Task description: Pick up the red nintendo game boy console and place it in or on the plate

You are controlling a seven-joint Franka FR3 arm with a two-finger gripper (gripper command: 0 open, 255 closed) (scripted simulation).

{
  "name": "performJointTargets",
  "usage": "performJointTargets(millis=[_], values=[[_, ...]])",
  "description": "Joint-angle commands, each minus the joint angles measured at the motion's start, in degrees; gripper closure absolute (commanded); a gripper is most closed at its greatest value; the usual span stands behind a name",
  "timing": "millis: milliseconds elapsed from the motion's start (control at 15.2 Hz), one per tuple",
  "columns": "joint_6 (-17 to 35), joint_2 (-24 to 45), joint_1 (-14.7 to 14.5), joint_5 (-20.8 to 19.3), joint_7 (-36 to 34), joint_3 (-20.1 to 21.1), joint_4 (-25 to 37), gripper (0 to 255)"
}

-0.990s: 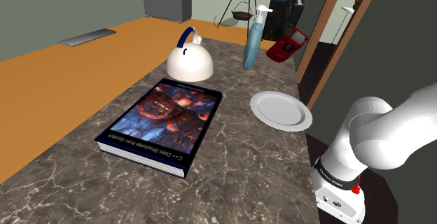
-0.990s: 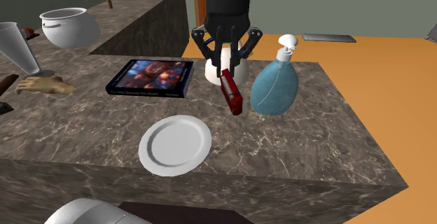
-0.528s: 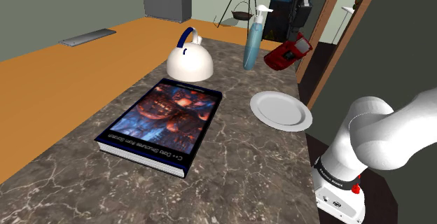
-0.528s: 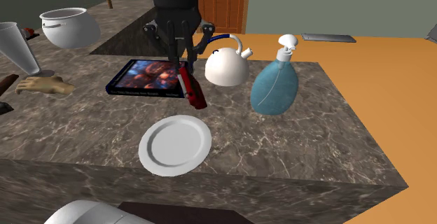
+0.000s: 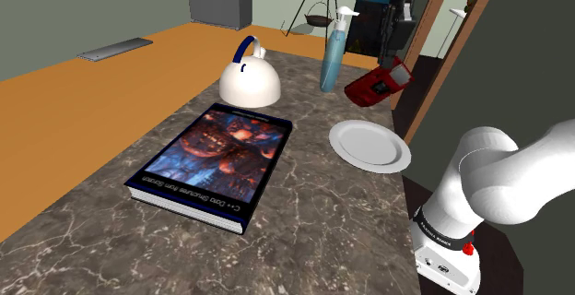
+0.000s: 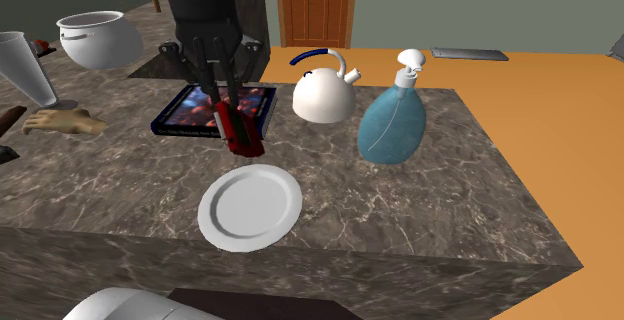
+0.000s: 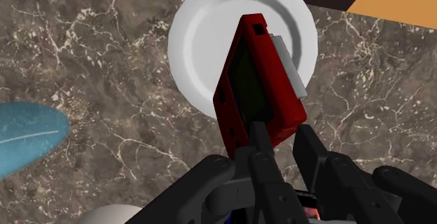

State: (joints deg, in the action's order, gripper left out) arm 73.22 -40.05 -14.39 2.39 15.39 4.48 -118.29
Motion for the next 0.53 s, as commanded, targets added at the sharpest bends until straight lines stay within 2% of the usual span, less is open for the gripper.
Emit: performJointTargets(millis=[0, 462], values=[[1.3, -0.7, 0.0, 0.1, 0.0, 0.0, -2.0, 255], [6.2, -3.0, -0.2, 0.3, 0.1, 0.2, -9.1, 255]])
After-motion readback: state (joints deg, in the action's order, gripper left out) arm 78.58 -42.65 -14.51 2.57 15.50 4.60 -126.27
